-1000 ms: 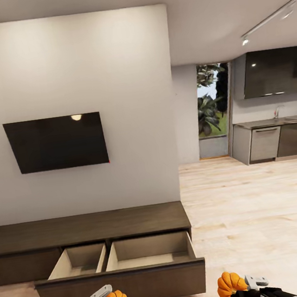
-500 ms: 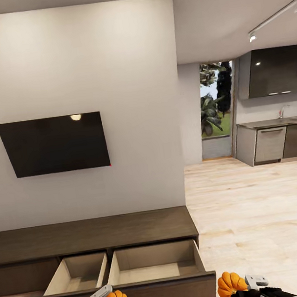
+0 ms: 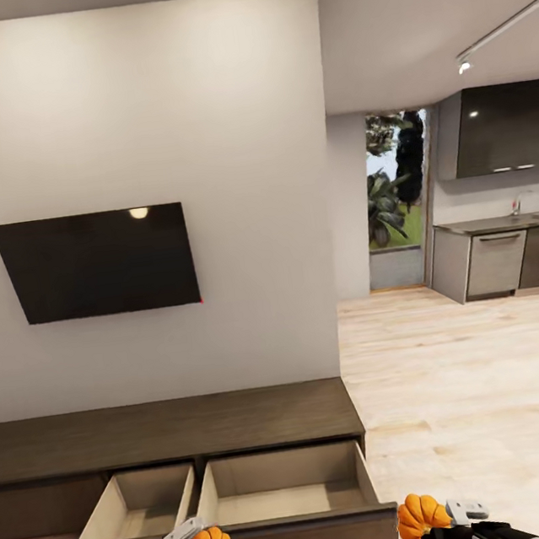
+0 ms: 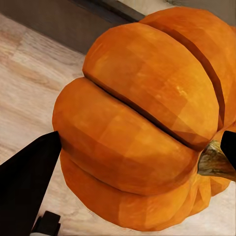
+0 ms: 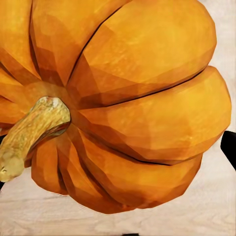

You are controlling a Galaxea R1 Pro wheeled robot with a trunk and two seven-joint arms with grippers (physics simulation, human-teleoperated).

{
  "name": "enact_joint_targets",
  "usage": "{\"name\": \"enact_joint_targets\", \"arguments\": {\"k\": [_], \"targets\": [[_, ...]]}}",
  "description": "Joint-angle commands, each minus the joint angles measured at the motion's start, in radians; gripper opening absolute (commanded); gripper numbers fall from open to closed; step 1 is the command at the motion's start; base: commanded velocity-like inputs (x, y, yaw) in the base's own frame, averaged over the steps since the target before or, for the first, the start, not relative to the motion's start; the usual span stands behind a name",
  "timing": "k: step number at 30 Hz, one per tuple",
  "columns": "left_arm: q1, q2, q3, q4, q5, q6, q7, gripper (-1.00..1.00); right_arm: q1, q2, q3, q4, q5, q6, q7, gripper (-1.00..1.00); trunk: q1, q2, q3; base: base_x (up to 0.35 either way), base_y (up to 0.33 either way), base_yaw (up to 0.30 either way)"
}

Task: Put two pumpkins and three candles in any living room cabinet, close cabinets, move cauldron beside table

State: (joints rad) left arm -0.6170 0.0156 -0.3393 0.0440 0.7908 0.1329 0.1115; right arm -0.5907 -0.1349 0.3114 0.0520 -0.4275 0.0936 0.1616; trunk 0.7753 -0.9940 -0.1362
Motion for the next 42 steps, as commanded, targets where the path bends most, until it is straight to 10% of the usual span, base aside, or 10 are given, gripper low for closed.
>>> {"name": "enact_joint_targets", "arguments": {"k": [1,42], "targets": [[-0.001,0.000,-0.009,0.000,0.007,0.004,0.004,-1.00,-0.001,0.000,0.008,0.002,-0.011,0.002,0.006,-1.00,0.001,-0.001,-0.001,0.234,0.000,0.197],[-0.001,-0.009,-0.009,0.000,0.006,-0.062,-0.005,-1.00,-0.001,0.000,0.008,0.001,-0.012,0.003,-0.007,-1.00,0.001,-0.001,0.000,0.065,0.013,0.019]]}}
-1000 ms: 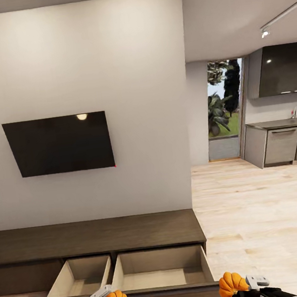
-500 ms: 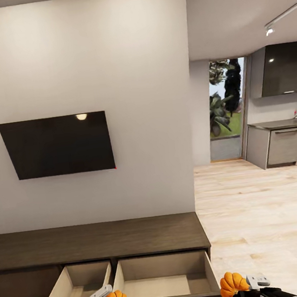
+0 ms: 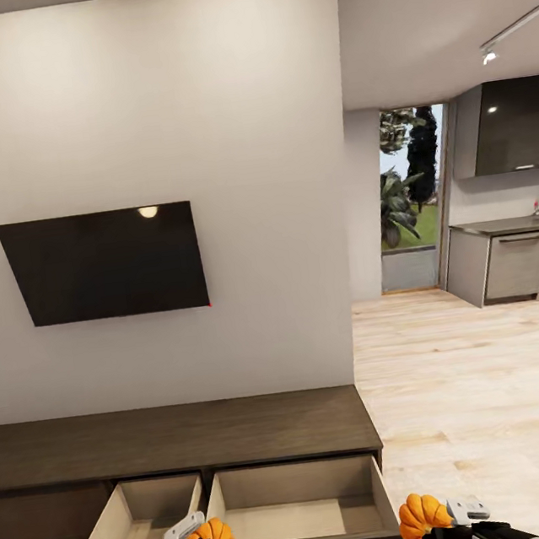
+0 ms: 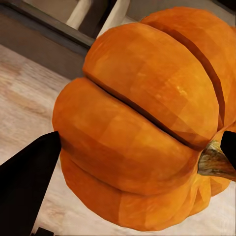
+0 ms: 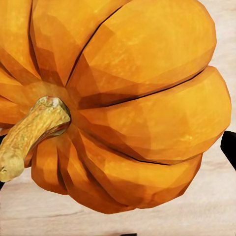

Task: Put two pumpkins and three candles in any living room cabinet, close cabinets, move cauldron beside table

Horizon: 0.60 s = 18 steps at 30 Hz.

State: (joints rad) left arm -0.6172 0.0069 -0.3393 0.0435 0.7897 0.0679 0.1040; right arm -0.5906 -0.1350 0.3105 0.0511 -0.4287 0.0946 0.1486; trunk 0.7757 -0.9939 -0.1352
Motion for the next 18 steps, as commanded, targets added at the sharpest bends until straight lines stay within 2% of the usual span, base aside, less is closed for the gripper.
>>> {"name": "enact_joint_targets", "arguments": {"k": [1,7,10,11,13,14,16,18], "targets": [[-0.001,0.000,-0.009,0.000,0.007,0.000,0.002,-1.00,-0.001,0.000,0.009,0.002,-0.012,0.002,0.008,-1.00,0.000,-0.001,-0.001,0.000,0.000,0.000],[-0.002,-0.008,-0.011,-0.010,0.004,0.003,-0.002,-1.00,-0.001,-0.001,0.005,-0.005,-0.015,0.004,0.009,-1.00,0.000,-0.001,-0.001,0.000,0.000,0.000],[-0.002,-0.012,-0.012,-0.024,0.004,0.044,-0.002,-1.00,-0.002,-0.003,0.003,-0.006,-0.015,0.009,0.007,-1.00,0.000,-0.001,-0.001,0.000,0.000,0.000],[-0.002,-0.012,-0.012,-0.059,0.002,0.107,0.005,-1.00,-0.003,-0.004,0.003,-0.007,-0.014,0.015,0.005,-1.00,0.000,-0.001,-0.001,0.000,0.000,0.000],[-0.003,-0.013,-0.012,-0.111,0.001,0.179,0.019,-1.00,-0.005,-0.002,0.003,-0.007,-0.014,0.034,0.003,-1.00,0.000,-0.001,-0.001,0.000,0.000,0.000],[-0.004,-0.013,-0.012,-0.164,0.001,0.242,0.043,-1.00,-0.009,0.005,0.002,-0.008,-0.014,0.078,0.002,-1.00,0.000,-0.001,-0.001,0.000,0.000,0.000],[-0.004,-0.013,-0.012,-0.214,0.001,0.299,0.085,-1.00,-0.019,0.015,0.002,-0.025,-0.014,0.156,0.000,-1.00,0.000,-0.001,-0.001,0.000,0.000,0.000],[-0.005,-0.016,-0.012,-0.234,0.001,0.325,0.112,-1.00,-0.029,0.019,0.001,-0.069,-0.015,0.221,-0.001,-1.00,0.000,-0.001,-0.001,0.000,0.000,0.000]]}}
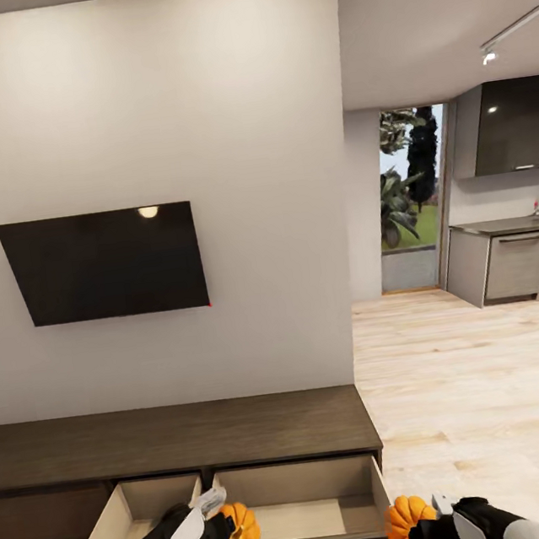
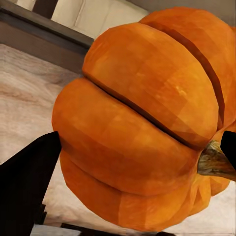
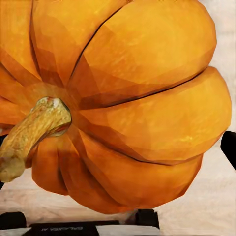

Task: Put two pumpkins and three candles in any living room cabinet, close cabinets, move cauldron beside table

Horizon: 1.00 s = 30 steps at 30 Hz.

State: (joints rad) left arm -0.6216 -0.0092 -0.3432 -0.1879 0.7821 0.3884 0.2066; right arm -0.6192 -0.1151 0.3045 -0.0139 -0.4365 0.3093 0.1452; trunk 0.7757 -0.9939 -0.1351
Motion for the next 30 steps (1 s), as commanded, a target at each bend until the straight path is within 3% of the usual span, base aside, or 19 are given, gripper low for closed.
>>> {"name": "enact_joint_targets", "arguments": {"k": [1,4,6,8,10,15,20,23,30], "targets": [[-0.002,-0.003,-0.008,-0.010,0.010,0.019,0.021,-1.00,-0.006,0.003,0.007,-0.039,-0.007,0.053,0.001,-1.00,0.000,-0.001,-0.002,0.000,0.000,0.000],[-0.006,-0.024,-0.008,-0.015,0.011,0.066,0.036,-1.00,-0.019,0.025,0.006,-0.100,-0.009,0.155,-0.055,-1.00,0.000,-0.001,-0.002,0.000,0.000,0.000],[-0.007,-0.032,-0.007,-0.015,0.011,0.089,0.039,-1.00,-0.031,0.036,0.006,-0.113,-0.011,0.186,-0.100,-1.00,0.000,-0.001,-0.002,0.000,0.000,0.000],[-0.012,-0.048,-0.007,-0.017,0.011,0.137,0.044,-1.00,-0.074,0.062,0.004,-0.129,-0.014,0.235,-0.190,-1.00,0.000,-0.001,-0.002,0.000,0.000,0.000],[-0.039,-0.062,-0.007,-0.016,0.010,0.162,0.045,-1.00,-0.101,0.077,0.002,-0.133,-0.014,0.250,-0.218,-1.00,0.000,-0.001,-0.002,0.000,0.000,0.000],[-0.125,-0.072,-0.006,-0.014,0.010,0.213,0.048,-1.00,-0.166,0.089,0.000,-0.136,-0.015,0.283,-0.236,-1.00,0.000,-0.001,-0.002,0.000,0.000,0.000],[-0.231,-0.063,-0.001,0.008,0.013,0.226,0.048,-1.00,-0.221,0.094,-0.001,-0.136,-0.015,0.352,-0.240,-1.00,0.000,-0.001,-0.002,0.000,0.000,0.000],[-0.266,-0.068,0.000,0.018,0.016,0.225,0.047,-1.00,-0.228,0.099,-0.001,-0.137,-0.016,0.358,-0.240,-1.00,0.000,-0.001,-0.002,0.000,0.000,0.000],[-0.275,-0.112,-0.002,0.015,0.011,0.248,0.045,-1.00,-0.238,0.101,0.000,-0.138,-0.016,0.362,-0.241,-1.00,0.000,-0.001,-0.002,0.000,0.000,0.000]]}}
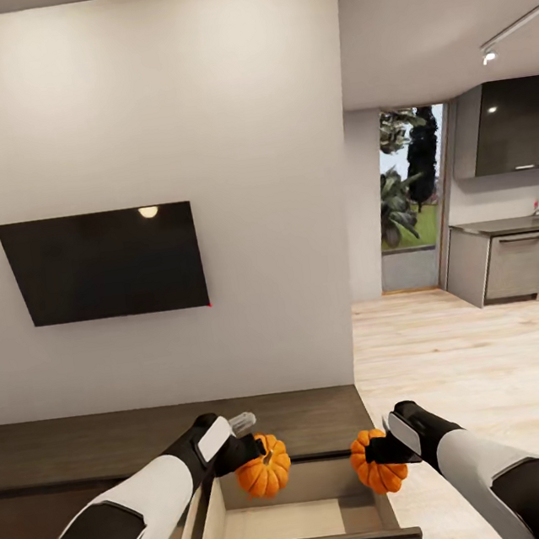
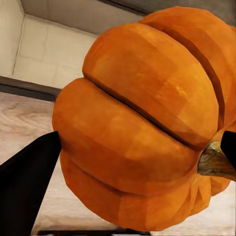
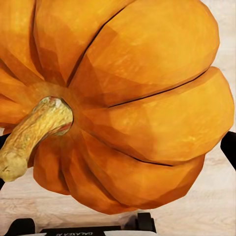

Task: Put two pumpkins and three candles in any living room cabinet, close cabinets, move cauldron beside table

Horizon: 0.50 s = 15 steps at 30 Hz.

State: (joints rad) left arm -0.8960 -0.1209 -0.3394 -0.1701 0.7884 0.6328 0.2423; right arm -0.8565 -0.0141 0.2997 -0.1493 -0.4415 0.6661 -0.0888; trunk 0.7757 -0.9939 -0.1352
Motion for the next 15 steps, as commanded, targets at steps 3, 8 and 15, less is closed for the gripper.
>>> {"name": "enact_joint_targets", "arguments": {"k": [3,8,15], "targets": [[-0.001,-0.005,-0.006,-0.009,0.005,0.124,0.011,-1.00,0.000,0.000,0.007,-0.003,-0.011,0.006,-0.006,-1.00,0.000,-0.001,-0.001,0.000,0.000,0.000],[-0.001,-0.009,-0.008,-0.023,0.002,0.179,0.012,-1.00,0.000,0.003,0.009,-0.003,-0.010,0.007,0.017,-1.00,0.000,-0.001,-0.001,0.000,0.000,0.000],[-0.001,-0.008,-0.014,-0.019,-0.006,0.052,0.008,-1.00,0.001,0.011,0.013,0.000,-0.008,0.006,0.027,-1.00,0.000,-0.001,-0.006,0.000,0.000,0.045]]}}
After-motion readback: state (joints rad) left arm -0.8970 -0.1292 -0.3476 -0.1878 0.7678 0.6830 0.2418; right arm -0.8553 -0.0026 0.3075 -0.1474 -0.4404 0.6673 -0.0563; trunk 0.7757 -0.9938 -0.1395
